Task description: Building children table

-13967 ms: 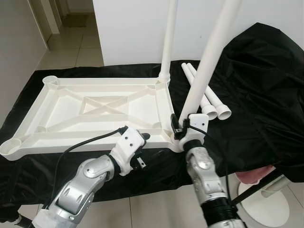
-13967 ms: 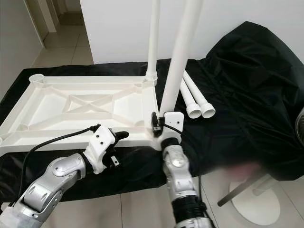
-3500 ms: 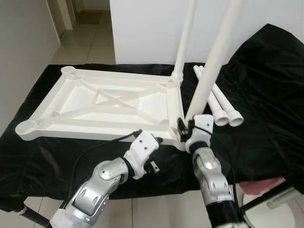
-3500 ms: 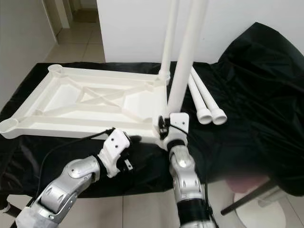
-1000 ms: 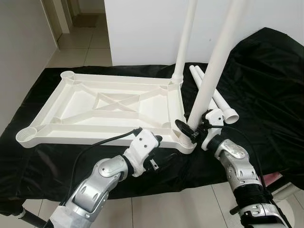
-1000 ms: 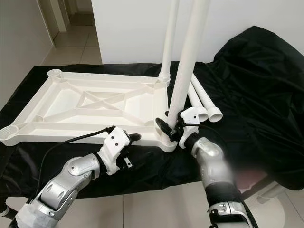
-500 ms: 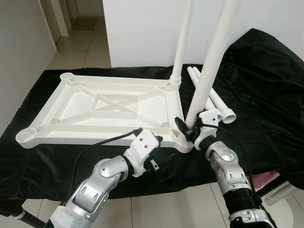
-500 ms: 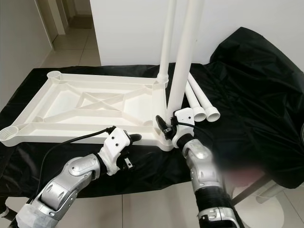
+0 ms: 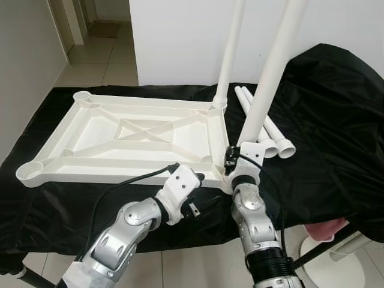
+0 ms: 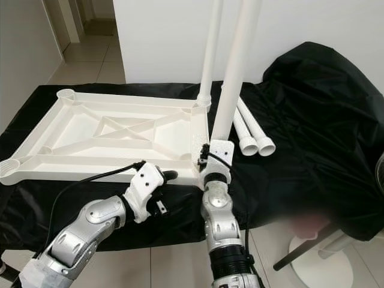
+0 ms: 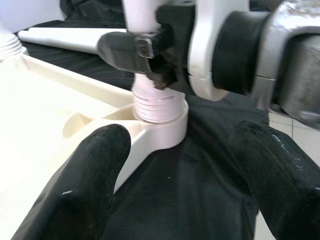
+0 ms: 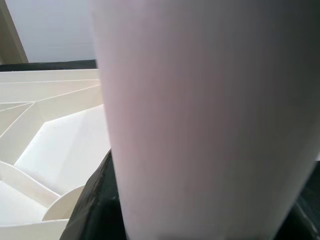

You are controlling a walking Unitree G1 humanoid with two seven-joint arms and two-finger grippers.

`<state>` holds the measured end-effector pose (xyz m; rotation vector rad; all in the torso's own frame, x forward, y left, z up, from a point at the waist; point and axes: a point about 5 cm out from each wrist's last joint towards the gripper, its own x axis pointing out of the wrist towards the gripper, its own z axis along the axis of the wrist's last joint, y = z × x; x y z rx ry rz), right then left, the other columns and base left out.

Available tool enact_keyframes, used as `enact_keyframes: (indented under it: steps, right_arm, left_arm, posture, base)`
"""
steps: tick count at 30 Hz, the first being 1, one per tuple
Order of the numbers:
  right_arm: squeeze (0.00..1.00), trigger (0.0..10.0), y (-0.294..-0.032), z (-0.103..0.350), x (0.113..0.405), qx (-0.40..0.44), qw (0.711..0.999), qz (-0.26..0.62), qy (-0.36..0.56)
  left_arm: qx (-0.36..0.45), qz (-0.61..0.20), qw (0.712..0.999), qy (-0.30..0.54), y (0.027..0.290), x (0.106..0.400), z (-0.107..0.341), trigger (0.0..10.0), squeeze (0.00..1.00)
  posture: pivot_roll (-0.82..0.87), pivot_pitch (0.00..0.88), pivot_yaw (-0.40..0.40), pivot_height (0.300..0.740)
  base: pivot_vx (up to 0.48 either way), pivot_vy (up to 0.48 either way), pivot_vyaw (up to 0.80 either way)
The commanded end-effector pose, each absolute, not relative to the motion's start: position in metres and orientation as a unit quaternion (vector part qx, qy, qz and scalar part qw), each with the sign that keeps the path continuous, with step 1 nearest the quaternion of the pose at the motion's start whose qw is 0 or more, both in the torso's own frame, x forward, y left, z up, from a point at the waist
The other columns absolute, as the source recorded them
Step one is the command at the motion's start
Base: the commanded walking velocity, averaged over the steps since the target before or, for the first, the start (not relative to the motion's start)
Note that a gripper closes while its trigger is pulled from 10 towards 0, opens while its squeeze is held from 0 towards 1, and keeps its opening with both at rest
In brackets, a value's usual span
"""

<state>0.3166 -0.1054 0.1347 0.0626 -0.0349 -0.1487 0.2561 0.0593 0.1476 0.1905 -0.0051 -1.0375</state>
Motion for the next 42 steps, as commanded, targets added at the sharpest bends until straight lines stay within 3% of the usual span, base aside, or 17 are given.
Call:
enact_keyframes:
  steps: [1, 6, 7, 9, 10, 11, 12, 19, 20, 21, 28, 30, 40, 41, 42]
  right_arm:
    - [0.0, 10.0, -0.103, 0.109, 0.31, 0.038, 0.995, -0.076, 0.048]
    - [0.0, 10.0, -0.104, 0.112, 0.309, 0.036, 0.996, -0.068, 0.034]
    - [0.27, 10.0, -0.104, 0.115, 0.307, 0.045, 0.998, -0.046, 0.018]
    - [0.27, 10.0, -0.104, 0.117, 0.307, 0.051, 0.998, -0.03, 0.007]
    - [0.47, 10.0, -0.105, 0.12, 0.306, 0.05, 0.999, -0.017, -0.002]
    - [0.47, 10.0, -0.105, 0.12, 0.306, 0.05, 0.999, -0.017, -0.002]
    - [1.0, 10.0, -0.104, 0.122, 0.305, 0.056, 0.998, -0.006, -0.008]
    - [1.0, 10.0, -0.114, 0.124, 0.306, 0.037, 0.999, 0.0, -0.016]
    - [0.57, 10.0, -0.116, 0.126, 0.306, 0.038, 0.999, 0.027, -0.021]
    - [0.0, 10.0, -0.118, 0.128, 0.306, 0.035, 0.997, 0.054, -0.029]
    - [0.0, 10.0, -0.126, 0.132, 0.306, 0.018, 0.985, 0.167, -0.046]
    - [0.0, 10.0, -0.128, 0.133, 0.31, -0.012, 0.968, 0.246, -0.047]
    - [0.0, 10.0, -0.134, 0.141, 0.327, -0.083, 0.938, 0.332, -0.05]
    - [0.0, 3.3, -0.135, 0.14, 0.327, -0.088, 0.936, 0.337, -0.048]
    - [0.0, 0.0, -0.136, 0.139, 0.327, -0.091, 0.932, 0.347, -0.045]
  left_arm:
    - [0.095, -0.493, 0.865, -0.003, 0.063, 0.258, 0.148, 10.0, 0.0]
    - [0.097, -0.496, 0.863, -0.003, 0.062, 0.257, 0.148, 10.0, 0.0]
    - [0.095, -0.498, 0.862, -0.002, 0.061, 0.255, 0.147, 10.0, 0.0]
    - [0.094, -0.499, 0.861, -0.002, 0.06, 0.254, 0.147, 10.0, 0.0]
    - [0.092, -0.501, 0.86, -0.002, 0.058, 0.253, 0.146, 10.0, 0.0]
    - [0.092, -0.501, 0.86, -0.002, 0.058, 0.253, 0.146, 10.0, 0.0]
    - [0.092, -0.502, 0.86, -0.001, 0.057, 0.252, 0.146, 10.0, 0.0]
    - [0.089, -0.506, 0.858, -0.001, 0.056, 0.252, 0.146, 10.0, 0.0]
    - [0.089, -0.507, 0.857, -0.001, 0.056, 0.252, 0.146, 10.0, 0.0]
    - [0.089, -0.508, 0.857, -0.001, 0.055, 0.252, 0.146, 10.0, 0.0]
    - [0.09, -0.507, 0.857, -0.005, 0.055, 0.255, 0.148, 10.0, 0.0]
    - [0.094, -0.509, 0.856, -0.006, 0.055, 0.258, 0.148, 10.0, 0.0]
    - [0.103, -0.514, 0.851, -0.015, 0.051, 0.266, 0.151, 10.0, 0.0]
    - [0.104, -0.514, 0.851, -0.018, 0.051, 0.267, 0.152, 10.0, 0.0]
    - [0.105, -0.513, 0.852, -0.021, 0.051, 0.268, 0.154, 10.0, 0.0]
  posture:
    - [0.0, 0.002, -0.016, 0.74]
    - [0.0, 0.005, -0.018, 0.74]
    - [0.0, 0.005, -0.014, 0.74]
    - [0.0, 0.005, -0.014, 0.74]
    - [-0.01, 0.011, -0.012, 0.74]
    - [-0.01, 0.011, -0.012, 0.74]
    - [-0.01, 0.011, -0.012, 0.74]
    - [-0.02, 0.016, -0.01, 0.74]
    - [-0.02, 0.016, -0.009, 0.74]
    - [-0.02, 0.021, -0.009, 0.74]
    - [-0.03, 0.009, -0.003, 0.74]
    - [-0.04, 0.0, 0.012, 0.74]
    - [-0.05, 0.0, 0.017, 0.74]
    - [-0.04, 0.0, 0.012, 0.74]
    - [-0.04, 0.0, 0.012, 0.74]
  base:
    - [0.0, 0.0, 0.0]
    - [0.0, 0.0, 0.0]
    - [0.0, 0.0, 0.0]
    - [0.0, 0.0, 0.0]
    - [0.0, 0.0, 0.0]
    - [0.0, 0.0, 0.0]
    - [0.0, 0.0, 0.0]
    - [0.0, 0.0, 0.0]
    - [0.0, 0.0, 0.0]
    - [0.0, 0.0, 0.0]
    - [0.0, 0.0, 0.0]
    - [0.0, 0.0, 0.0]
    - [0.0, 0.0, 0.0]
    - [0.0, 0.0, 0.0]
    - [0.0, 0.0, 0.0]
